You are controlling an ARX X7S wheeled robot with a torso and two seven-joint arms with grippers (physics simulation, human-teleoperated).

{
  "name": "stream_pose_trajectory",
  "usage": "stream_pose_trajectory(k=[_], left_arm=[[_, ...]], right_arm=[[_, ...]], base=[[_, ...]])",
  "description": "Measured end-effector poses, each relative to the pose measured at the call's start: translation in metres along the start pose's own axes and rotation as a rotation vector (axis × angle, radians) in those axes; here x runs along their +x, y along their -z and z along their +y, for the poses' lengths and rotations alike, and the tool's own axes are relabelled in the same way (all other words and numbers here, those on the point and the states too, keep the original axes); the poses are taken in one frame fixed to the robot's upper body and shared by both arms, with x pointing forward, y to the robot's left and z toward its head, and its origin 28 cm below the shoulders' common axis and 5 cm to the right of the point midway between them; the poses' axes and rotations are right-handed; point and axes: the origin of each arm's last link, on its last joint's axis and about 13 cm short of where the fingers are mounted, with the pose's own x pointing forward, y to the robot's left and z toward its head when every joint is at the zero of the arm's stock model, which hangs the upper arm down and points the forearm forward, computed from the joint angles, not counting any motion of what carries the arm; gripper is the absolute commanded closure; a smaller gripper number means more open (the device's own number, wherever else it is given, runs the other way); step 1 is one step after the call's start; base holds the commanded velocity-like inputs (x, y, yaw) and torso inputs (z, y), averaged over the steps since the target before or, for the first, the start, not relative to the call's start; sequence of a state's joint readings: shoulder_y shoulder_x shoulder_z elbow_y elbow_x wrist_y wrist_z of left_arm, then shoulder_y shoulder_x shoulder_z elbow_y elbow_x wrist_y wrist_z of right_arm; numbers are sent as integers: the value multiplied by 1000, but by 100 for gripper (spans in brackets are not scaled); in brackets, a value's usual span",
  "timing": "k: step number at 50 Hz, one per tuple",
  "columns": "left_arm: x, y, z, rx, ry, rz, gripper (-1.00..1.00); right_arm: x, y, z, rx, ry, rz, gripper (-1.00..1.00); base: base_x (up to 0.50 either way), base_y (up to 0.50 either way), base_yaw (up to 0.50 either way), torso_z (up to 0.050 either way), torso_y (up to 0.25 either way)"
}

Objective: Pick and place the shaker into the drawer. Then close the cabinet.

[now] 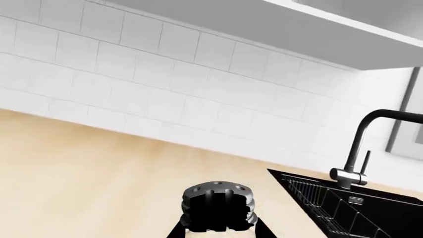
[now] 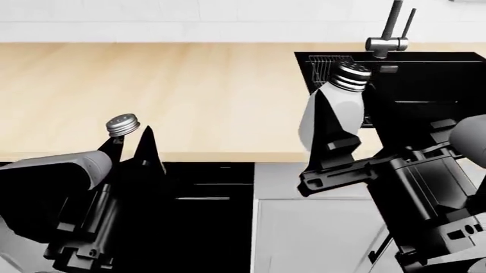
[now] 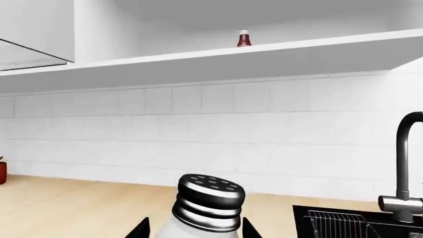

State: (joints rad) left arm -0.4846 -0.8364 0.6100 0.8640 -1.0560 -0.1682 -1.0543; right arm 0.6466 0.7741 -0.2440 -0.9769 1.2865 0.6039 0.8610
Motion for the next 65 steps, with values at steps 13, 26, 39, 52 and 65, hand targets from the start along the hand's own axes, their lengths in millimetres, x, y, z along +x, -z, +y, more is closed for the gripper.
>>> stream_pose_trajectory(k=[13,26,39,52,65], left_arm=[[-3,1,0,4,5,4,100],[-4,-1,0,8,7,0,100],[-5,-2,0,9,4,-2,100],[-5,-1,0,11,5,-1,100],[-6,0,0,11,8,3,100]], right_arm=[[0,3,2,6,-2,31,100],[1,4,4,7,-15,43,100],[1,7,6,1,-39,46,100],[0,9,7,5,-56,49,100],[0,11,8,9,-63,51,100]], base=[[-439,433,0,0,0],[-386,303,151,0,0],[-283,-18,500,1,0],[-279,-41,500,0,0],[-269,-62,500,0,0]])
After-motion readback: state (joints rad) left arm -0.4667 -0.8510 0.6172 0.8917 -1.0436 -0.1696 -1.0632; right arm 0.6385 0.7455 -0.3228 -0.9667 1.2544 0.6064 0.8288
